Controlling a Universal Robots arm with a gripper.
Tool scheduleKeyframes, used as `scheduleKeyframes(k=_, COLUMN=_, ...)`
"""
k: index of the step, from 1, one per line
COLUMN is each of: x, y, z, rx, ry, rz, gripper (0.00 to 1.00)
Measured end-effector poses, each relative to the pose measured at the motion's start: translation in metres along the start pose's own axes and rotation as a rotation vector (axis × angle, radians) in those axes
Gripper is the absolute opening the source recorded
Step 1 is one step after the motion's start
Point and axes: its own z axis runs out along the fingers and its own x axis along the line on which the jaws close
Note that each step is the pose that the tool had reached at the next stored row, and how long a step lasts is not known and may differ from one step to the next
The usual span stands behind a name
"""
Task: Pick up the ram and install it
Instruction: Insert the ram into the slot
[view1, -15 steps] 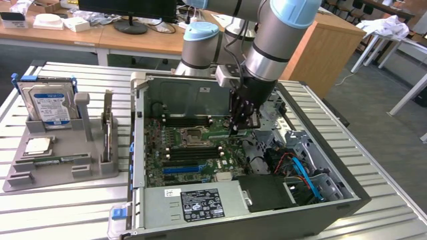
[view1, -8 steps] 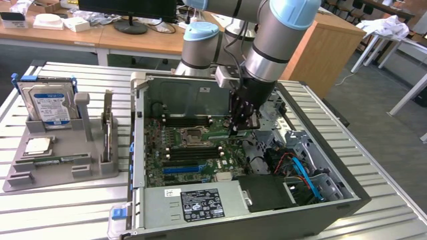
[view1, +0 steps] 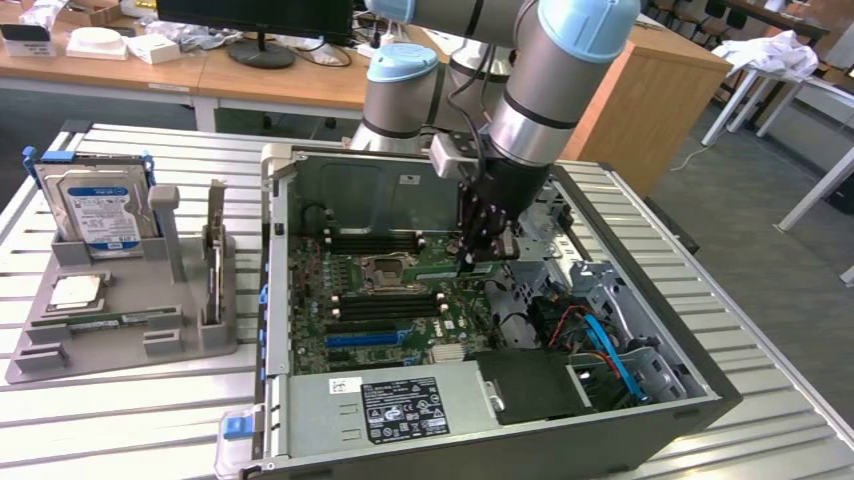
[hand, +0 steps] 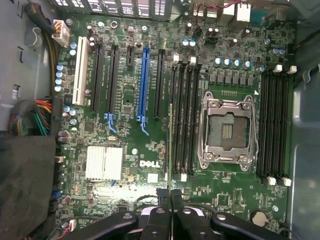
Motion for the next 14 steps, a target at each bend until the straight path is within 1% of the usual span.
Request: scheduleKeyframes(k=14, x=0.0002, y=-0.0002, z=0.0040, rx=0.0000, ry=0.0000, rz=0.000, gripper=0.12)
